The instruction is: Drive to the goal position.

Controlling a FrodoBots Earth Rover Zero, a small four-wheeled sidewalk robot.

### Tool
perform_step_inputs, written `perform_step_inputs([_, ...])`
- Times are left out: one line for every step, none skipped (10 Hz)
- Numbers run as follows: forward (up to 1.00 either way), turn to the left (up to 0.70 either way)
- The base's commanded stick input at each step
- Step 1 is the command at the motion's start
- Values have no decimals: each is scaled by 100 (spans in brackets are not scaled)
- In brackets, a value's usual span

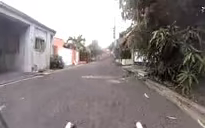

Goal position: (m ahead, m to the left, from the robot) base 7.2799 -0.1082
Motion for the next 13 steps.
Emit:
perform_step_inputs([70, 0])
perform_step_inputs([70, 0])
perform_step_inputs([70, 0])
perform_step_inputs([70, 0])
perform_step_inputs([70, 0])
perform_step_inputs([70, 0])
perform_step_inputs([70, 0])
perform_step_inputs([70, 0])
perform_step_inputs([70, 0])
perform_step_inputs([70, 0])
perform_step_inputs([70, 0])
perform_step_inputs([70, 0])
perform_step_inputs([70, 0])
